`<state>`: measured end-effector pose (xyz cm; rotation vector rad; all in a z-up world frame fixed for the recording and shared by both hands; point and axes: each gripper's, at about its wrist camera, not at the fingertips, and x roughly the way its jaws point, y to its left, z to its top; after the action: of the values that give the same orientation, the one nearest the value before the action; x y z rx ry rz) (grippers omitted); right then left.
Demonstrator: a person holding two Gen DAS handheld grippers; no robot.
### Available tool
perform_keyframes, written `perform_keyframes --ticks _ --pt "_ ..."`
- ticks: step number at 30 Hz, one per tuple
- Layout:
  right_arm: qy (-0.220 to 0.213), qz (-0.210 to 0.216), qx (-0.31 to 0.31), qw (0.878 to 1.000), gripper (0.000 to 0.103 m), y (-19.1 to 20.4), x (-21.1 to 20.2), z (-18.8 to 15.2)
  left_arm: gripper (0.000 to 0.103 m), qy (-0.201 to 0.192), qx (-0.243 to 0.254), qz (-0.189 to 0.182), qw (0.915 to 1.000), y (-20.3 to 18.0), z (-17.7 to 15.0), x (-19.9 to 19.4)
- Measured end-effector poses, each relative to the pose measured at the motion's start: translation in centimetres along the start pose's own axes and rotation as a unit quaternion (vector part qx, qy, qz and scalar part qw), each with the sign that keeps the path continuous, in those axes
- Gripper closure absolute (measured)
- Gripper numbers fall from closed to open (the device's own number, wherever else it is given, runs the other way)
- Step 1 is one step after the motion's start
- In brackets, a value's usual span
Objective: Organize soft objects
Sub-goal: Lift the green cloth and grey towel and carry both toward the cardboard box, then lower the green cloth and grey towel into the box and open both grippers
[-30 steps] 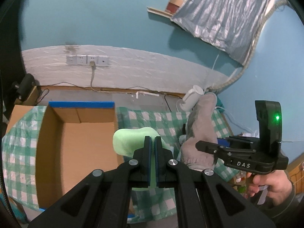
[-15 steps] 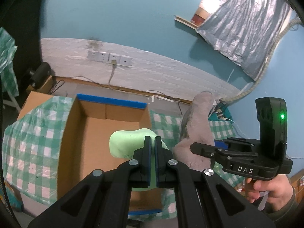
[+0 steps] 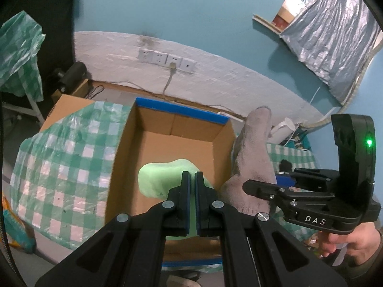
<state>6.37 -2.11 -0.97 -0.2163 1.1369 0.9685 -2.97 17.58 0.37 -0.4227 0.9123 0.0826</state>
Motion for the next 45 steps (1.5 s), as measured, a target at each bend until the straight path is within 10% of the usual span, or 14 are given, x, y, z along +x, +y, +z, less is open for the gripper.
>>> perform_keyframes --ticks 6,13,30,45 --pt "0.013 -0.001 -0.014 1.000 0.063 0.8 1.7 0.3 0.098 0.019 -0.004 0.017 0.9997 1.3 -0.8 1.3" --pt "-0.010 -0.014 -0.022 1.000 0.042 1.0 1.1 0.6 0.063 0.021 -0.022 0.025 0.9992 2.2 -0.8 1.4" --pt "-0.041 -0.065 0.009 0.997 0.030 -3.9 -2.3 -1.4 0.035 0.005 0.046 0.022 0.9987 -2.5 -1.3 1.7" --pt "-0.060 -0.102 0.030 0.993 0.029 -8.0 -5.3 -4.3 0.032 0.020 0.113 0.031 0.9930 -7.9 -2.6 3.7"
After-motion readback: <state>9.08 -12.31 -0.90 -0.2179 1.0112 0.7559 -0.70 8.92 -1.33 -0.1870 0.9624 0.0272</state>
